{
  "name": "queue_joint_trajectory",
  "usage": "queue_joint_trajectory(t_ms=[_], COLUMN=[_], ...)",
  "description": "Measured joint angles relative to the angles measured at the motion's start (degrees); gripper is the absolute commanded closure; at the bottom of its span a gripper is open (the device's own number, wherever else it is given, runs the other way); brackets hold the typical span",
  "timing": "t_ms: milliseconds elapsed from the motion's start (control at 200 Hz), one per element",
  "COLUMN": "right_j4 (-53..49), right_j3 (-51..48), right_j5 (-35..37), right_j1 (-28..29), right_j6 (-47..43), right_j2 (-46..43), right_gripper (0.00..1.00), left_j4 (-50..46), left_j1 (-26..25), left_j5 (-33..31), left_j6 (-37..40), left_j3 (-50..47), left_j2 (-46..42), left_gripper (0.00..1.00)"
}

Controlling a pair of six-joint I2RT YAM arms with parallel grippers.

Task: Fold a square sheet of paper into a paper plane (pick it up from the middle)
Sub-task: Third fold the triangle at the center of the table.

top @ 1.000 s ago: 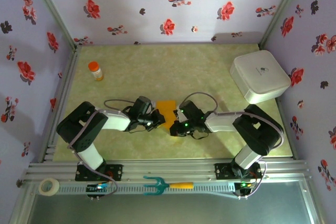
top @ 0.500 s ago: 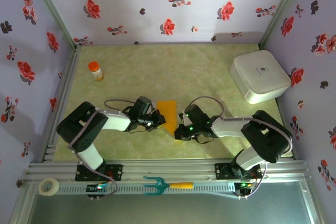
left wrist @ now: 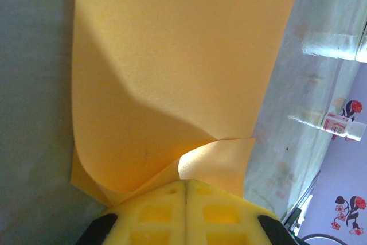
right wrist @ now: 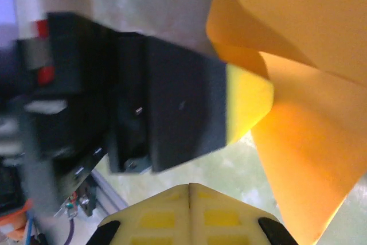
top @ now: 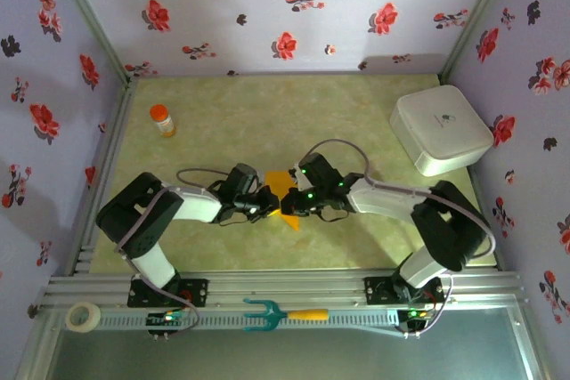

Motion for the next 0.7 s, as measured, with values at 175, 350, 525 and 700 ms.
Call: queue_joint_trajectory(t_ms=[175,350,525,700], right_j4=[-0.2,-0.3,1.0,3.1], right_j3=[0.4,0.4,-1.3,-2.8], right_j5=[0.6,1.7,2.1,1.3], right_j1=[0.0,-0.3,-1.8,-2.2], right_j6=[0.2,0.2,0.9,1.1], right_j2=[5.4,7.0,7.0,6.9], right_gripper=[0.94,0.94,0.94,0.94], left_j4=[0.0,0.0,0.0,0.0], left_j1=[0.0,0.0,0.0,0.0], left_j5=[0.0,0.0,0.0,0.0], left_j6=[0.0,0.0,0.0,0.0], left_j3=[0.0,0.0,0.0,0.0], left_j2=[0.0,0.0,0.0,0.0], left_gripper=[1.00,1.00,1.00,1.00])
